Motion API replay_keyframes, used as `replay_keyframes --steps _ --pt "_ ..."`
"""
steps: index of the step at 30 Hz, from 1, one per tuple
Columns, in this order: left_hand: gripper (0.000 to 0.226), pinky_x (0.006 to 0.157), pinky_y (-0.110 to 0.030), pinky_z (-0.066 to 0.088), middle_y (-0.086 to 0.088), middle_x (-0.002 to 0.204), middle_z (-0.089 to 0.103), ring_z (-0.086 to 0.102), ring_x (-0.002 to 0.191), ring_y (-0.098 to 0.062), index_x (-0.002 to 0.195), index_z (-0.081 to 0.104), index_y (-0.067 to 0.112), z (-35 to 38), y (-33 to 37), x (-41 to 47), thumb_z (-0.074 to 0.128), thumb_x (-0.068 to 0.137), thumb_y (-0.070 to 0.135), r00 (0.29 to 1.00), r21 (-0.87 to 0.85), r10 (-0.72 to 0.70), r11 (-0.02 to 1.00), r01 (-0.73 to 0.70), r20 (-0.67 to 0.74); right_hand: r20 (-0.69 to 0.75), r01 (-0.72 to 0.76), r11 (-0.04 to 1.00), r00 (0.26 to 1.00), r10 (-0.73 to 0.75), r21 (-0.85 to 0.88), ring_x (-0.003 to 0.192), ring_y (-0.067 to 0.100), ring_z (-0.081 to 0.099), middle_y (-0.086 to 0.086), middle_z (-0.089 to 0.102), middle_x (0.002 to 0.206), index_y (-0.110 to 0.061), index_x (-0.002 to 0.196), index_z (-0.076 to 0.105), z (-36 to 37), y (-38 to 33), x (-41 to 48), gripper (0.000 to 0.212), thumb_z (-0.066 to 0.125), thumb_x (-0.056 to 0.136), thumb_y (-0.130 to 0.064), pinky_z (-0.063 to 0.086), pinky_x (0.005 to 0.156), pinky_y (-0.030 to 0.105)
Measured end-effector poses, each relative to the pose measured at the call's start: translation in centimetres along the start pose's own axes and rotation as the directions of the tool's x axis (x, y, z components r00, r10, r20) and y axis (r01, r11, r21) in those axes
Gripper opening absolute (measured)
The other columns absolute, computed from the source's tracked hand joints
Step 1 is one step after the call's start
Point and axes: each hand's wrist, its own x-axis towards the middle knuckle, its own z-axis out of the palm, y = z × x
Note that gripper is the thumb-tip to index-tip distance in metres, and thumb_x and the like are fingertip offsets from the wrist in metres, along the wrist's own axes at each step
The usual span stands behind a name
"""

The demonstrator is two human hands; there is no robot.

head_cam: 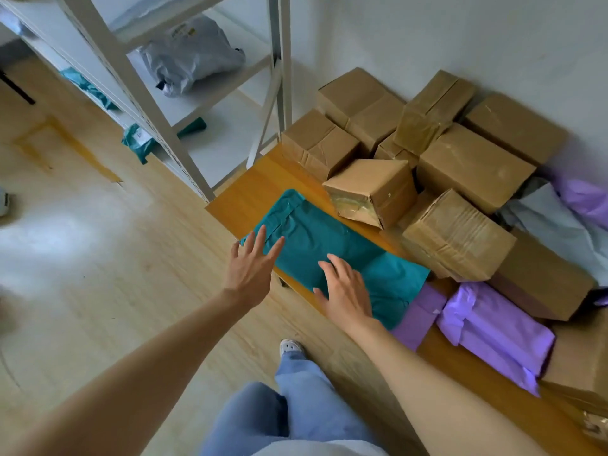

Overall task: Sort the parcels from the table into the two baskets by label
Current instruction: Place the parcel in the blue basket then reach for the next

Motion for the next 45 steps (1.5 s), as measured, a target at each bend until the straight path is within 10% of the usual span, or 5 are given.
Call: replay_keyframes --steps 10,22,33,45 --pt "0.078 0.110 -0.058 0.027 -0.014 0.161 0.005 0.013 0.146 -0.036 0.154 0.012 0.034 2.0 -3.2 5.2 0.058 0.092 0.042 0.958 0.145 0.254 0.951 -0.272 0.131 -0.019 -0.010 0.996 1.000 0.008 -0.087 0.120 0.029 0.057 0.016 0.054 0.134 -0.009 0.125 0.060 2.0 -1.5 2.0 0.069 0.082 0.067 -0.038 0.050 0.095 0.041" --pt "0.104 0.070 -0.048 0.059 -0.024 0.131 0.053 0.055 0.115 -0.045 0.137 0.039 0.024 2.1 -6.9 8.4 0.090 0.047 0.007 0.809 0.174 0.581 0.791 -0.587 0.086 -0.235 -0.257 0.959 0.946 0.224 -0.119 0.112 0.029 0.062 0.016 0.060 0.126 -0.005 0.119 0.064 3.9 -4.9 1.9 0.053 0.080 0.070 -0.016 0.052 0.090 0.039" --pt "0.082 0.049 -0.038 0.058 -0.023 0.111 0.062 0.063 0.095 -0.041 0.108 0.043 0.008 0.3 -7.6 9.3 0.090 0.042 0.002 0.685 0.236 0.719 0.650 -0.723 0.119 -0.341 -0.378 0.919 0.883 0.322 -0.111 0.106 0.028 0.064 0.015 0.063 0.118 -0.006 0.111 0.066 4.0 -6.5 2.3 0.040 0.076 0.072 -0.006 0.051 0.086 0.036" --pt "0.042 0.048 -0.038 0.057 -0.021 0.099 0.063 0.063 0.086 -0.036 0.095 0.043 0.008 -2.7 -9.1 11.3 0.070 0.070 -0.012 0.430 0.234 0.891 0.453 -0.860 -0.146 -0.336 -0.417 0.895 0.875 0.348 -0.158 0.101 0.026 0.064 0.012 0.064 0.113 -0.008 0.113 0.065 1.6 -6.9 4.0 0.051 0.083 0.066 -0.014 0.051 0.086 0.036"
